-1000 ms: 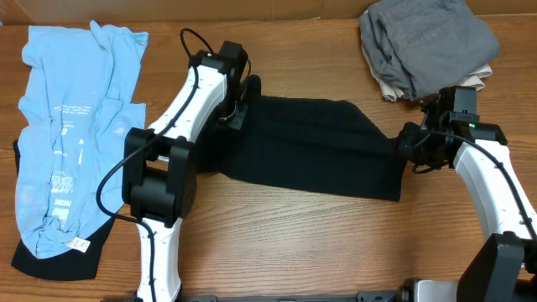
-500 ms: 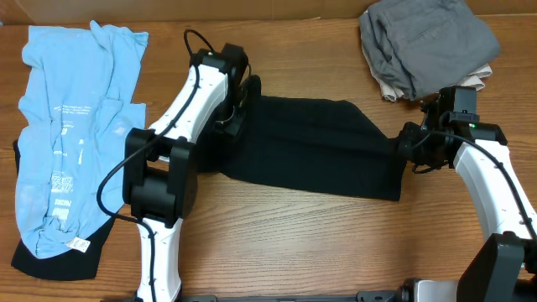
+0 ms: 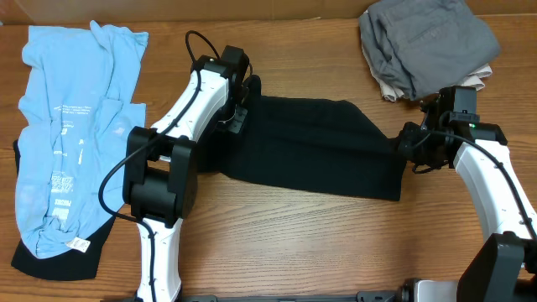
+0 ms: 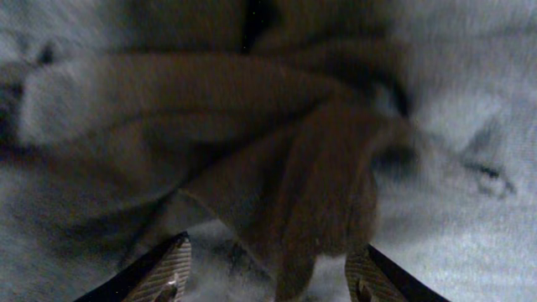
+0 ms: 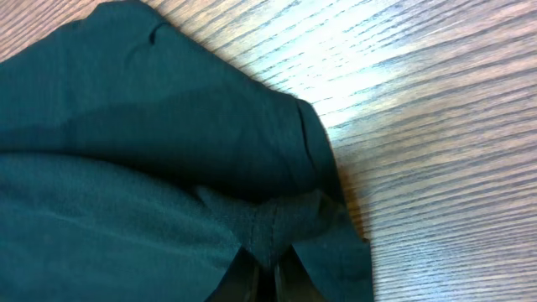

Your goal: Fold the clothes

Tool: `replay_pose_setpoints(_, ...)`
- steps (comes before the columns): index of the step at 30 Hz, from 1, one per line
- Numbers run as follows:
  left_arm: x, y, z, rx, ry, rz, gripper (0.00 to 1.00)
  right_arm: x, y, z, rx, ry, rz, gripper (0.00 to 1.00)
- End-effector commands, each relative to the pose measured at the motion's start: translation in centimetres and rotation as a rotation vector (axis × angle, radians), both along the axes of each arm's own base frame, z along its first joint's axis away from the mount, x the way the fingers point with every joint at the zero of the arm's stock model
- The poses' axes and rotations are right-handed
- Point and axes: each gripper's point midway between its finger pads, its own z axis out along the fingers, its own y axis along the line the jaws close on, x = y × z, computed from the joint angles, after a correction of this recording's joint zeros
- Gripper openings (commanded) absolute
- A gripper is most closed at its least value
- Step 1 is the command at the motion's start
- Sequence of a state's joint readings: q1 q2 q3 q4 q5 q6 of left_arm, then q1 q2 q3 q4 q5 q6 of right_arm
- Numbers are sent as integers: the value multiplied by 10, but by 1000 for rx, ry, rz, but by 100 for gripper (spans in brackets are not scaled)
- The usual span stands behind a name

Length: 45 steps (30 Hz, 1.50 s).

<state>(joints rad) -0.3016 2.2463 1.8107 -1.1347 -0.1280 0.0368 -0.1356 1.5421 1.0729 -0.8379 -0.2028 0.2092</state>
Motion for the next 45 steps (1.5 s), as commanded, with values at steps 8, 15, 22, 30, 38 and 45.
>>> replay_pose_setpoints(8, 1, -1, -14, 17, 11, -24, 48, -1, 0, -2, -6, 4, 1, 4)
replay_pose_setpoints(15, -6, 1, -34, 34, 62, -27, 38, -2, 0, -2, -6, 9, 1, 4)
replay_pose_setpoints(22, -3, 8, -33, 70, 50, -24, 13, -2, 0, -2, -6, 7, 1, 4)
replay_pose_setpoints(30, 1, 13, -16, 105, 43, -15, 4, -2, 0, -2, -6, 7, 1, 4)
replay_pose_setpoints(38, 23, 10, 46, 84, -31, 41, 4, 1, 0, 1, -7, -4, 1, 4)
replay_pose_setpoints(45, 44, 14, 146, 26, -201, 101, 4, 20, -2, 57, -18, -72, 28, 4)
